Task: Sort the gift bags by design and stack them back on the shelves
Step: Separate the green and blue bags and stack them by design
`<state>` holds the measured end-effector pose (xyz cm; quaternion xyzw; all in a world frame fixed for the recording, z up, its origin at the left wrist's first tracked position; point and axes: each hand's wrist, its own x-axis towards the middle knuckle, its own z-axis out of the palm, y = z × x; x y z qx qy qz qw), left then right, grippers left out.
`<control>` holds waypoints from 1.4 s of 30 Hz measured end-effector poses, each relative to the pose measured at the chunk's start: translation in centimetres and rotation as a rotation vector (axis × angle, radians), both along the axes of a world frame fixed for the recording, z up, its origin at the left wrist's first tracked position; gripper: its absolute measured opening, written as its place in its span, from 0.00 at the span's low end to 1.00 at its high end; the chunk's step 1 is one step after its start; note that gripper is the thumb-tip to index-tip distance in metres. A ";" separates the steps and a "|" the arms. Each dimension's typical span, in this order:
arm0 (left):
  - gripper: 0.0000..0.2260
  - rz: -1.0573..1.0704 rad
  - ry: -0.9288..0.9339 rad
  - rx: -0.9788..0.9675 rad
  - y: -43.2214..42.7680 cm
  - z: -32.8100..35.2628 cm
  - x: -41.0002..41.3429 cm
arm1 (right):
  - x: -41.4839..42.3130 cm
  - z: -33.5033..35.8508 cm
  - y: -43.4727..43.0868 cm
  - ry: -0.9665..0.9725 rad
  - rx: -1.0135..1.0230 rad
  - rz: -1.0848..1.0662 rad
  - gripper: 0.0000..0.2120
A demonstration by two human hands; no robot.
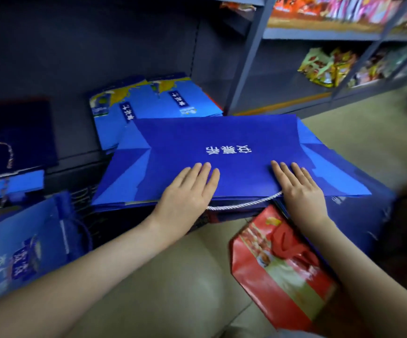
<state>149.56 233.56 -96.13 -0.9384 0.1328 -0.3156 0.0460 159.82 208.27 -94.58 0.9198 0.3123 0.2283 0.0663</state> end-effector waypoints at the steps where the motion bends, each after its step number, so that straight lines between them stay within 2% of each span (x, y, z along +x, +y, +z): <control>1: 0.19 0.013 0.047 -0.024 0.4 -0.5 -0.1 | 0.0 -0.2 -1.8 0.018 0.014 -0.027 0.24; 4: 0.27 0.032 0.207 -0.053 3.0 -2.8 -0.3 | -0.2 -0.8 -5.6 0.078 0.025 -0.085 0.26; 7: 0.21 0.045 0.300 0.023 4.1 -4.6 -0.1 | -0.1 -3.0 -6.4 0.178 -0.029 -0.130 0.28; 9: 0.20 0.053 0.287 0.056 4.1 -5.5 0.5 | 0.3 -4.0 -5.9 0.327 -0.061 -0.215 0.35; 11: 0.18 0.059 0.215 0.115 3.3 -5.8 1.5 | 0.4 -4.4 -4.6 0.454 -0.201 -0.296 0.43; 13: 0.18 0.038 0.115 0.156 1.6 -6.0 2.9 | -0.5 -4.4 -1.7 0.534 -0.306 -0.172 0.49; 14: 0.19 0.029 0.093 0.159 0.5 -6.0 3.4 | -1.2 -4.6 0.2 0.564 -0.292 -0.082 0.49; 15: 0.20 0.015 0.081 0.152 -0.8 -6.0 3.9 | -2.0 -4.8 2.3 0.584 -0.210 -0.018 0.47; 18: 0.19 -0.034 0.098 0.119 -3.8 -5.7 4.4 | -2.8 -5.5 5.8 0.519 0.054 0.048 0.29; 19: 0.20 -0.054 0.115 0.111 -4.3 -5.5 4.3 | -2.6 -5.6 5.7 0.472 0.076 0.058 0.28; 24: 0.22 -0.261 0.148 -0.027 -5.2 -5.1 2.7 | -1.0 -7.4 -0.9 0.287 0.029 0.178 0.25; 27: 0.22 -0.304 0.148 0.004 -4.0 -6.2 3.5 | -0.2 -7.6 -5.8 0.344 -0.015 0.171 0.28; 30: 0.19 -0.312 0.143 0.128 -3.0 -7.9 6.5 | 0.3 -7.8 -7.0 0.485 -0.003 0.173 0.28; 32: 0.18 -0.351 0.148 0.212 -3.2 -8.7 8.3 | 0.4 -7.8 -6.2 0.673 -0.030 0.124 0.31; 35: 0.16 -0.411 0.136 0.276 -5.0 -9.7 10.1 | 0.5 -6.1 -4.1 1.088 -0.302 -0.192 0.47; 37: 0.15 -0.440 0.111 0.275 -6.9 -10.1 10.8 | 0.9 -4.7 -2.4 1.258 -0.336 -0.275 0.52; 38: 0.14 -0.457 0.104 0.262 -7.9 -10.0 11.2 | 1.0 -4.2 -1.5 1.291 -0.250 -0.289 0.53; 40: 0.11 -0.495 0.092 0.221 -9.8 -9.8 11.7 | 1.1 -4.1 -0.3 1.209 -0.069 -0.351 0.51; 42: 0.11 -0.534 0.071 0.175 -11.2 -9.2 12.0 | 1.0 -4.7 -0.1 1.009 -0.001 -0.465 0.39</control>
